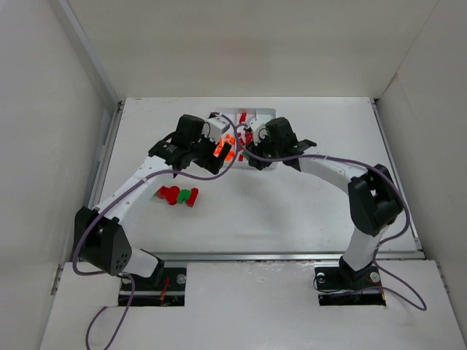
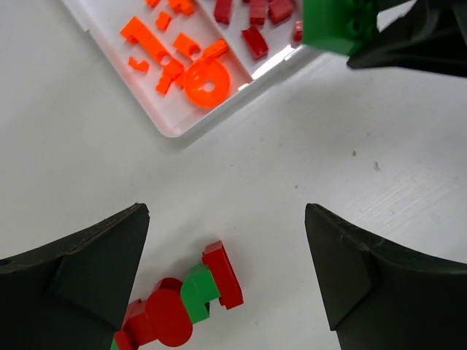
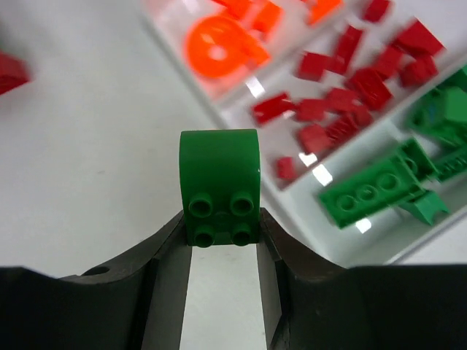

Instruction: Sort the legos into containers by color

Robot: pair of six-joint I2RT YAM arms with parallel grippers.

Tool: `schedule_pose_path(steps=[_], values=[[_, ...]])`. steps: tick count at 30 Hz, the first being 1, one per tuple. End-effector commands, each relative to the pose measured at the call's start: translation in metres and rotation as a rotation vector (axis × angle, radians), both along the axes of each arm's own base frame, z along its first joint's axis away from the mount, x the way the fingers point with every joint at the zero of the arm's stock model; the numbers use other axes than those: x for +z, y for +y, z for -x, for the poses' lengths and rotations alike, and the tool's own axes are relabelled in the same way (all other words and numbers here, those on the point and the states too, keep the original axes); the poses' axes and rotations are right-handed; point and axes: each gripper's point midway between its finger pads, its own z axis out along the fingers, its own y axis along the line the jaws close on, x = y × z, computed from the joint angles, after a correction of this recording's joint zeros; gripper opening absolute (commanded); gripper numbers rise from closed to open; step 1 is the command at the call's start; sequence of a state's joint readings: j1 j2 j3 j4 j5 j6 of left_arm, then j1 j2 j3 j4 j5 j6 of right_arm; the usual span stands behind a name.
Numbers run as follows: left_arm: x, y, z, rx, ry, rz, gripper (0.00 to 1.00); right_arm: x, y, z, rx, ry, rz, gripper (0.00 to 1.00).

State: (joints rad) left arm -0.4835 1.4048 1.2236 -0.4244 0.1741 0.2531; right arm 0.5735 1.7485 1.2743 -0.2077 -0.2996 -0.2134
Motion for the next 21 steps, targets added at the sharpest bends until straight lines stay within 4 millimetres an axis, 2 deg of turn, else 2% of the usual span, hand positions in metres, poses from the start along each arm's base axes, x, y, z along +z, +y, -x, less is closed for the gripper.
schedule_pose_path(steps=[1,3,5,6,7,8,9,10,12,14,15,16,18,19,21], values=[[0.009,0.012,-0.023,0.168,-0.066,0.028,0.86,0.015,-0.013,-0.05,-0.216,-0.058,-0.013,0.0],[0.001,0.013,-0.025,0.188,-0.045,0.02,0.86,0.017,-0.022,-0.067,-0.286,-0.083,0.007,0.0],[-0.002,0.021,-0.03,0.228,-0.029,0.029,0.86,0.011,-0.027,-0.078,-0.338,-0.076,0.014,0.0],[-0.006,0.021,-0.03,0.229,-0.021,0.024,0.86,0.011,-0.028,-0.083,-0.364,-0.082,0.018,0.0],[0.0,0.024,-0.036,0.241,-0.038,0.034,0.86,0.012,-0.032,-0.092,-0.383,-0.09,0.02,0.0],[-0.005,0.027,-0.038,0.256,-0.023,0.033,0.86,0.017,-0.033,-0.095,-0.394,-0.103,0.018,0.0],[0.005,0.024,-0.045,0.256,-0.044,0.046,0.86,0.013,-0.033,-0.099,-0.397,-0.109,0.034,0.0],[0.002,0.022,-0.05,0.248,-0.041,0.033,0.86,0.018,-0.03,-0.1,-0.389,-0.127,0.039,0.0],[0.017,0.017,-0.062,0.233,-0.084,0.038,0.86,0.015,-0.028,-0.103,-0.373,-0.149,0.08,0.0],[0.023,0.013,-0.072,0.227,-0.103,0.042,0.86,0.019,-0.029,-0.105,-0.389,-0.173,0.104,0.0],[0.027,0.01,-0.075,0.211,-0.113,0.043,0.86,0.014,-0.031,-0.106,-0.393,-0.176,0.124,0.0],[0.039,0.007,-0.081,0.211,-0.137,0.057,0.86,0.014,-0.033,-0.107,-0.404,-0.181,0.131,0.0],[0.039,0.005,-0.088,0.211,-0.139,0.058,0.86,0.018,-0.041,-0.113,-0.438,-0.184,0.124,0.0],[0.045,0.004,-0.089,0.211,-0.149,0.064,0.86,0.013,-0.045,-0.115,-0.453,-0.171,0.123,0.0],[0.033,0.007,-0.094,0.237,-0.123,0.057,0.86,0.021,-0.058,-0.127,-0.491,-0.157,0.077,0.0]])
